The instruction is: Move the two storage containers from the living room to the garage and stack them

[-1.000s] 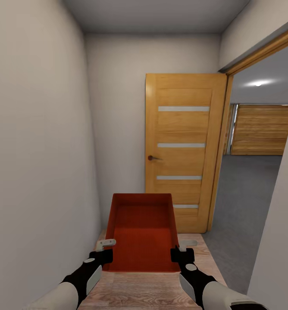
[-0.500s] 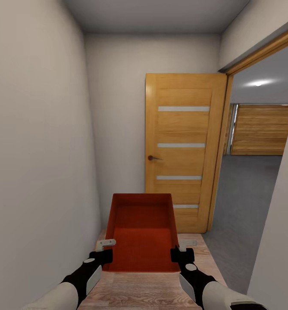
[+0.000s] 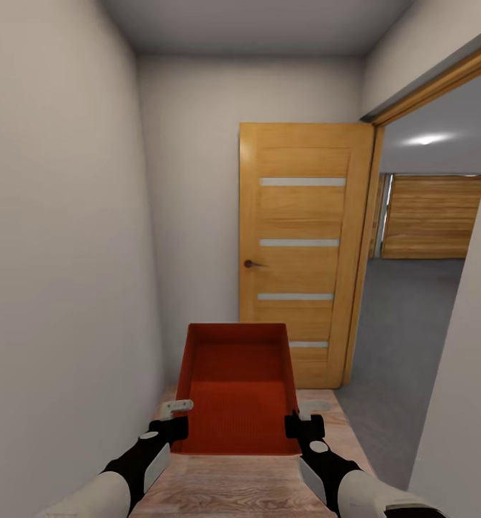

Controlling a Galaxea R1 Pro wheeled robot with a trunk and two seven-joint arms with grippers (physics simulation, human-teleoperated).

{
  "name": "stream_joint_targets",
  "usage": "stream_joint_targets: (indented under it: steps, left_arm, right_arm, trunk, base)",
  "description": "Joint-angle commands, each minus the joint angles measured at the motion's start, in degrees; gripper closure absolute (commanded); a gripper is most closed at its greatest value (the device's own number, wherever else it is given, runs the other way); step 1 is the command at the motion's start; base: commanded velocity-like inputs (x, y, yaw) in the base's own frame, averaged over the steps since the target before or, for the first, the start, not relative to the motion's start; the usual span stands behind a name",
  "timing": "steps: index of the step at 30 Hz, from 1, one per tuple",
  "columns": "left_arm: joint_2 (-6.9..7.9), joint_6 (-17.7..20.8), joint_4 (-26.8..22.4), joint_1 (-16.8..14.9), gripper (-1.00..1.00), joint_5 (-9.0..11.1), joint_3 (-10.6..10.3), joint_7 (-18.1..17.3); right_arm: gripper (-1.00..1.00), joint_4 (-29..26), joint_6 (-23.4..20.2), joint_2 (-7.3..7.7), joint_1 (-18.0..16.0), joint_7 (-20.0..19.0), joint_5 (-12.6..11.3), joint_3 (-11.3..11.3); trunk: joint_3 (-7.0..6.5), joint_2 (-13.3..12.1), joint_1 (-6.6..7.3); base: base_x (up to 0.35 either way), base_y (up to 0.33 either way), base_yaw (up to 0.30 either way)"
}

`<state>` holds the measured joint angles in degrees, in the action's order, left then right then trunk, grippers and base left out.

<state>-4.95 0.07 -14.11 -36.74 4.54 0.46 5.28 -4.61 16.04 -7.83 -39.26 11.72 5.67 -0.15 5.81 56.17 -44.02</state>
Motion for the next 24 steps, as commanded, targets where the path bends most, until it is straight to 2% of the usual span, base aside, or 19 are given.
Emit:
stream_joint_targets:
  steps: [1, 24]
  left_arm:
    - [0.38, 0.02, -0.06, 0.04, 1.0, -0.13, -0.72, 2.02]
    - [0.38, 0.02, -0.04, 0.02, 1.0, -0.15, -0.72, 2.03]
  right_arm:
    - [1.0, -1.89, -0.23, -0.06, -0.12, -0.54, -1.28, -4.42]
    - [1.0, -1.89, -0.22, -0.04, -0.12, -0.56, -1.44, -4.42]
  trunk:
    - [0.1, 0.07, -0.01]
    - [0.1, 0.07, -0.01]
  base:
    - [0.0, 0.0, -0.223]
    - [0.0, 0.0, -0.277]
